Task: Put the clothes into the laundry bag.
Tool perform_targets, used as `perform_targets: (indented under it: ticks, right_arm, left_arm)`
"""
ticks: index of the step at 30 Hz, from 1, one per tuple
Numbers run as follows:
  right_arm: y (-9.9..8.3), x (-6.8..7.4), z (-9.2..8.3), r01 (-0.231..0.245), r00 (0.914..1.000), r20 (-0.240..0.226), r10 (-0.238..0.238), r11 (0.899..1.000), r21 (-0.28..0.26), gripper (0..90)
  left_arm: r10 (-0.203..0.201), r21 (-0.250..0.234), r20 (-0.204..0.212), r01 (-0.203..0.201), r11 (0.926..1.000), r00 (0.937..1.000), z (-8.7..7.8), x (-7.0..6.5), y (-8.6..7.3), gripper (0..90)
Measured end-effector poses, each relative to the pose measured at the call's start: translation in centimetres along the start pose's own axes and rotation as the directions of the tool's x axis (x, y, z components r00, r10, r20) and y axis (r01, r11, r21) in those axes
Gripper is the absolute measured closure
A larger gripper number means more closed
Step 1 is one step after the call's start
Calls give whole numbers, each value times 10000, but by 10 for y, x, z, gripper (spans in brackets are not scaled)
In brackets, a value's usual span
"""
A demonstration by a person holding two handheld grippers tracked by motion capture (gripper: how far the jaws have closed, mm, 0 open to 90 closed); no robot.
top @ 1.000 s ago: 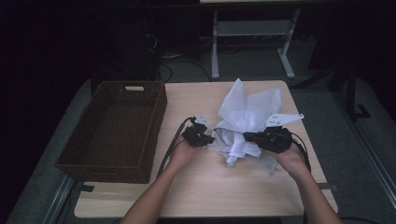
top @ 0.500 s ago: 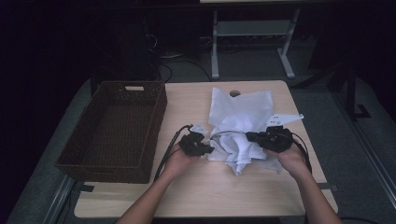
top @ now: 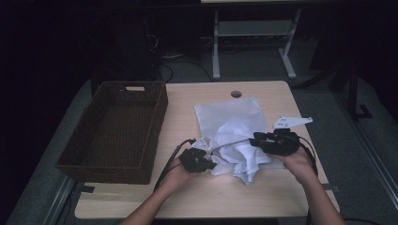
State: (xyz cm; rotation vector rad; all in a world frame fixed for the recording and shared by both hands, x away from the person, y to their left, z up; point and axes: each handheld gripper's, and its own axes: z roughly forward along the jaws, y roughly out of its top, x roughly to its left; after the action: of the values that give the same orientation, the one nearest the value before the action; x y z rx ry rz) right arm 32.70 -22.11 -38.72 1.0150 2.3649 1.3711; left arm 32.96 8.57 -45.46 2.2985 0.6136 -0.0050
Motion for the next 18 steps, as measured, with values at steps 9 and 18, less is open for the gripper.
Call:
perform_targets:
  ticks: [9,18]
  right_arm:
    - [-27,19,-35,-99,9999,-37,100,9998,191,514]
    - [-53,53,-35,54,9987,-510,-10,9962,868,481]
  left_arm:
    - [-115,-41,45,115,9999,9999,1,-1,-3,881]
    - [-69,-5,125,69,10000,9999,2,-2,-4,881]
